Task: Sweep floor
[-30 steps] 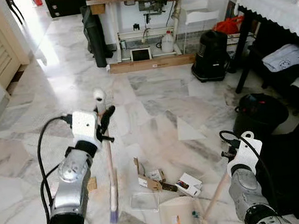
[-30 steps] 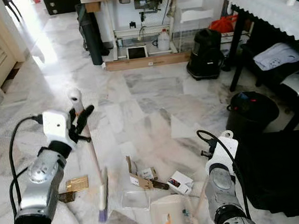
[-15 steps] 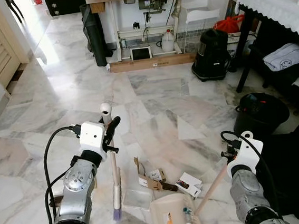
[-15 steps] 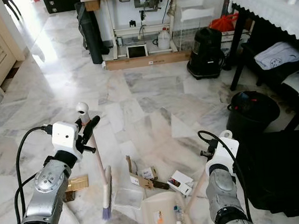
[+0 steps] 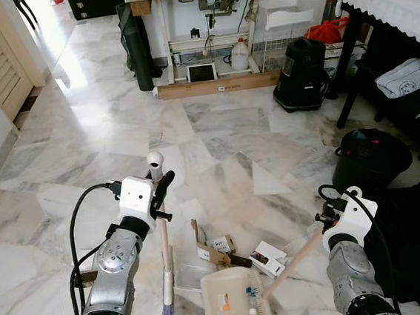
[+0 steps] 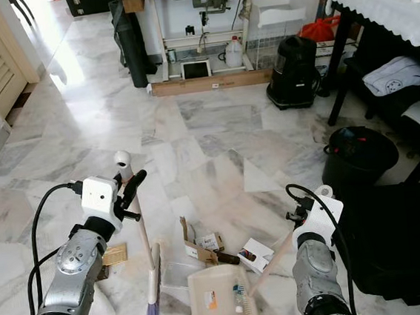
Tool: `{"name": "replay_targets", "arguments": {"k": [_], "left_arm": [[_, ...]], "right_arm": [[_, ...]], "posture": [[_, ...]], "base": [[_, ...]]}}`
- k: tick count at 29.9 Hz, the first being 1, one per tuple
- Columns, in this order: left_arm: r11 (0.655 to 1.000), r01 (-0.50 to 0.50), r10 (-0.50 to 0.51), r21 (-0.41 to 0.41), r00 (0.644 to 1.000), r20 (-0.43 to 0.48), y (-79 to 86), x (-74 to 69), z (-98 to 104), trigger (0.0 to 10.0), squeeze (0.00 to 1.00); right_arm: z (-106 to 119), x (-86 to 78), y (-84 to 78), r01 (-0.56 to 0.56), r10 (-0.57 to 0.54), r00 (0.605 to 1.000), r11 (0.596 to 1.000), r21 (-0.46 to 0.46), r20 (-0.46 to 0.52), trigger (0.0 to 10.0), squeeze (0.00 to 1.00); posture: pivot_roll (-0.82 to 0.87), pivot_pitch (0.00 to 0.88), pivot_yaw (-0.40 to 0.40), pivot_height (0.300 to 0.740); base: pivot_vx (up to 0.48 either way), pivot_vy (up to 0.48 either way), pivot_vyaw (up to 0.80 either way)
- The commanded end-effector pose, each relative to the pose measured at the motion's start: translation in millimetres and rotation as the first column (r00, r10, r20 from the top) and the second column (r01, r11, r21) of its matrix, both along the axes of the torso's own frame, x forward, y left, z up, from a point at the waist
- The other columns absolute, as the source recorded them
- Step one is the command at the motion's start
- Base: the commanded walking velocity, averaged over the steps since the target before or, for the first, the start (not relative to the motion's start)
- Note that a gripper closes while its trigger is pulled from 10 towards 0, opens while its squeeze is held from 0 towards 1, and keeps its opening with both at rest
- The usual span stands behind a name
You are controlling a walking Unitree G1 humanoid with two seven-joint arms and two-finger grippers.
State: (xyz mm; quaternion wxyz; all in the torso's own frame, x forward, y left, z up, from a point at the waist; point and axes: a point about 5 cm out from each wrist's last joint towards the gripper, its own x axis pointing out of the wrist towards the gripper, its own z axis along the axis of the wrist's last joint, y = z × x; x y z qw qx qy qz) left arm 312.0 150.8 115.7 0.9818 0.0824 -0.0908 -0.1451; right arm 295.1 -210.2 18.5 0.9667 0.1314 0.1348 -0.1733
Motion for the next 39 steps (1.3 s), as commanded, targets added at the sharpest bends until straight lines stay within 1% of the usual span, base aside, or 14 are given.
{"name": "replay_targets", "arguments": {"k": [1, 4, 13, 23, 31, 39], "left_arm": [[1.0, 0.0, 0.0, 0.004, 0.998, 0.057, -1.5, 1.0, 8, 10.0, 0.0], [1.0, -0.007, 0.007, 0.007, 0.999, 0.044, -0.9, -2.2, 2, 10.0, 0.0], [1.0, -0.009, 0.009, -0.003, 0.999, 0.039, -3.6, -5.4, -1, 10.0, 0.0], [1.0, -0.016, 0.017, -0.007, 0.999, 0.038, -4.6, -8.8, -3, 10.0, 0.0], [1.0, -0.001, 0.001, -0.012, 0.999, 0.033, -8.9, -10.7, -4, 10.0, 0.0], [1.0, 0.003, -0.003, -0.007, 0.999, 0.043, -9.6, -9.2, -1, 10.0, 0.0]], "right_arm": [[15, 9.9, 4.6, -0.007, 0.004, 0.996, 1.0, 0.028, 0.092, 10.0, 0.0], [23, 14.4, 11.1, -0.035, 0.031, 0.99, 0.999, 0.027, 0.138, 10.0, 0.0], [31, 17.7, 22.6, -0.082, 0.08, 0.981, 0.997, 0.003, 0.176, 10.0, 0.0], [30, 13.9, 21.3, -0.085, 0.088, 0.983, 0.996, -0.026, 0.164, 10.0, 0.0], [31, 12.6, 22.5, -0.083, 0.086, 0.982, 0.996, -0.027, 0.167, 10.0, 0.0], [34, 14.5, 24.7, -0.08, 0.082, 0.982, 0.997, -0.021, 0.171, 10.0, 0.0]], "posture": [[0.03, 0.0, 0.022, 0.74], [0.03, 0.0, 0.023, 0.74], [0.04, 0.0, 0.016, 0.74], [0.03, 0.0, 0.011, 0.74], [0.03, 0.0, 0.018, 0.74], [0.03, 0.0, 0.02, 0.74]], "base": [[0.0, 0.0, 0.0], [0.0, 0.0, 0.0], [0.0, 0.0, 0.0], [0.0, 0.0, 0.0], [0.0, 0.0, 0.65], [0.0, 0.0, 0.61]]}}
